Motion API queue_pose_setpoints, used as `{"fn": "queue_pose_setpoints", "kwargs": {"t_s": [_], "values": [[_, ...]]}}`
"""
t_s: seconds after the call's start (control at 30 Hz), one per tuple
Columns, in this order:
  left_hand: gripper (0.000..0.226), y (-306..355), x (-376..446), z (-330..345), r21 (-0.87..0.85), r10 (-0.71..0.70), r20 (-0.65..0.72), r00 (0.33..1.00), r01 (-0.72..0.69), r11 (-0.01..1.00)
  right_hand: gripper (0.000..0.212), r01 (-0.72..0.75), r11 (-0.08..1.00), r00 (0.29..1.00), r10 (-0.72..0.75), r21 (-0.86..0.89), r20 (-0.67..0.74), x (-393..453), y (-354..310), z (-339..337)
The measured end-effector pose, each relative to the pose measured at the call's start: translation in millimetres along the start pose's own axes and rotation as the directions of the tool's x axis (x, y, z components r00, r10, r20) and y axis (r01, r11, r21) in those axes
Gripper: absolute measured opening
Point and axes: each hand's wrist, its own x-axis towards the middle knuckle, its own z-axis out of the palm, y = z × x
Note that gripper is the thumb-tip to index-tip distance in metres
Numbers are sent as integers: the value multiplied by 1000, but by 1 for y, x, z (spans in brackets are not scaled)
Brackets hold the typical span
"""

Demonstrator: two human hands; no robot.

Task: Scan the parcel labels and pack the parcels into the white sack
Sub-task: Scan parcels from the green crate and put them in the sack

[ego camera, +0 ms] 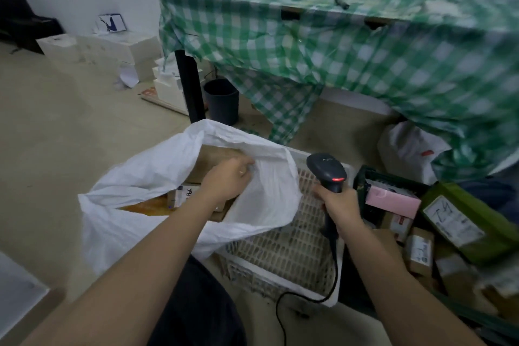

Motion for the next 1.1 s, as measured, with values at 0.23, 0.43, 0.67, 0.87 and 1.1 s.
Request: {"fn": "queue_pose_setpoints", "kwargs": {"t_s": [0.23, 0.43, 0.67, 0.87, 1.1], "values": [[39, 88, -7, 80, -58, 182, 135, 974, -175, 983, 15, -166, 986, 981, 165, -2, -98, -28, 63, -114], [39, 147, -4, 174, -64, 233, 325, 917, -225, 972, 17, -242, 967, 922, 256, 85, -292, -22, 106, -199], [32, 168, 31, 280, -17, 235, 477, 847, -258, 966, 5, -238, 954, 901, 288, 183, -325, 38, 131, -235], [37, 165, 73, 364, -94, 229, 612, 757, -218, 971, 7, -238, 938, 911, 305, 251, -278, 88, 151, -237], [101, 164, 108, 416, 239, 24, 644, 765, -231, 943, 6, -277, 922, 919, 337, 272, -206, 105, 169, -244]]}}
